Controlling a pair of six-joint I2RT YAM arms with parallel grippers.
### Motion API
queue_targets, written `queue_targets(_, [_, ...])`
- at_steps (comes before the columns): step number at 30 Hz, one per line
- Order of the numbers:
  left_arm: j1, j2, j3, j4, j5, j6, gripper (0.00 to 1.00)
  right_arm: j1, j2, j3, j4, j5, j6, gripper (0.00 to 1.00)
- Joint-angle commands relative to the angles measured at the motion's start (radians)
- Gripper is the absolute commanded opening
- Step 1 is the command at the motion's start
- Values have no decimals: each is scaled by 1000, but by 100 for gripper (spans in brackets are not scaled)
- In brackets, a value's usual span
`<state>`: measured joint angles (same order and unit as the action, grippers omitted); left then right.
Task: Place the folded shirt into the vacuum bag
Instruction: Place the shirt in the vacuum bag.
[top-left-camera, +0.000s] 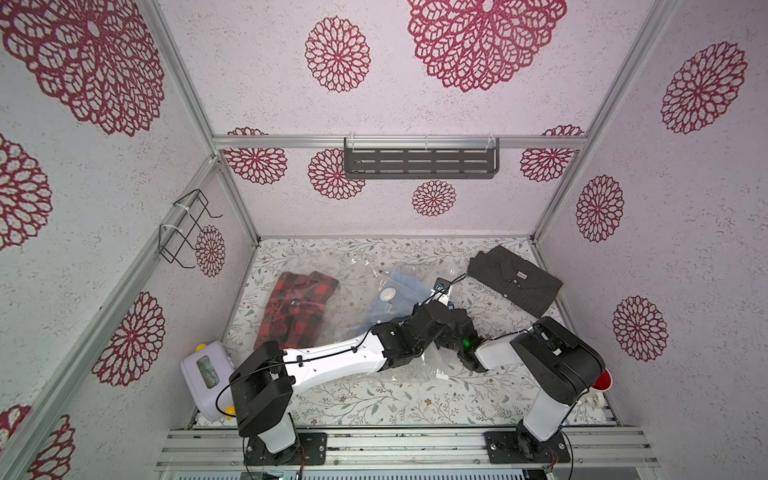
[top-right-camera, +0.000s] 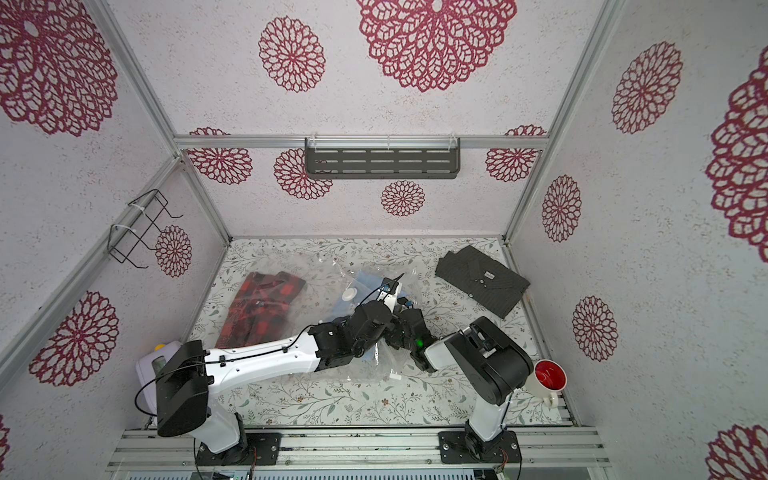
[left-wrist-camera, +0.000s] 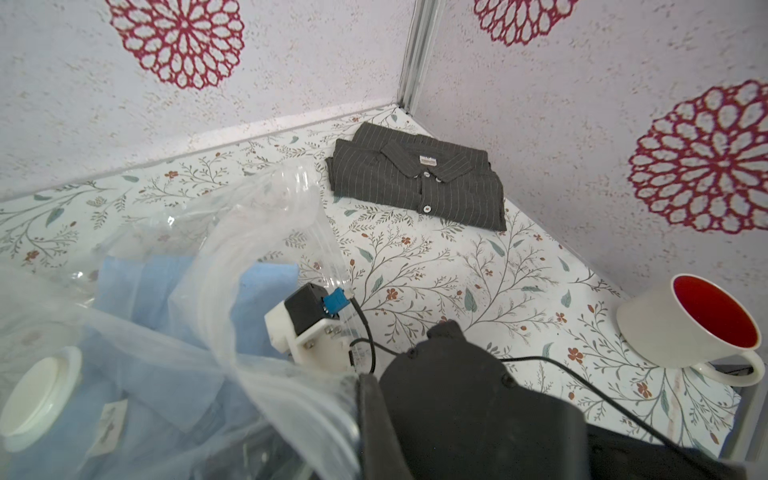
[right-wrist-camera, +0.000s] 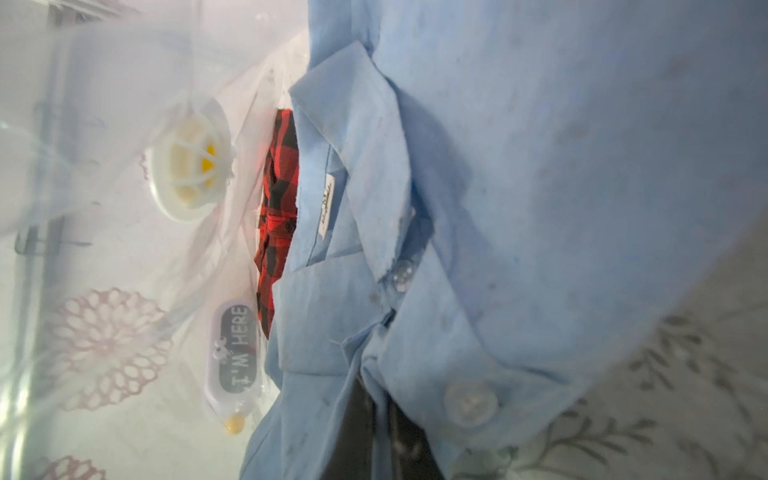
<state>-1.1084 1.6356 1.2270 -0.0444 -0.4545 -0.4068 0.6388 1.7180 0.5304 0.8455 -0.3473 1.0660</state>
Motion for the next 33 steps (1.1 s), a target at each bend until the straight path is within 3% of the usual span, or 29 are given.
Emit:
queue_targets(1, [-15,-60,6,54,-8,47,0,10,-71,-40,-24,-32,-58,0])
queue_targets(7, [-13,-78,-5,72,71,42,0,12,-84,-19,-30,-37,-63,0])
queue_targets(20, [-14,-111,-75,182,200,26,0,76,88,150,24,-99,-13,0])
queue_targets(33, [-13,-189,-78,130,116,73,0,94,103,57,73,-118,-23,0])
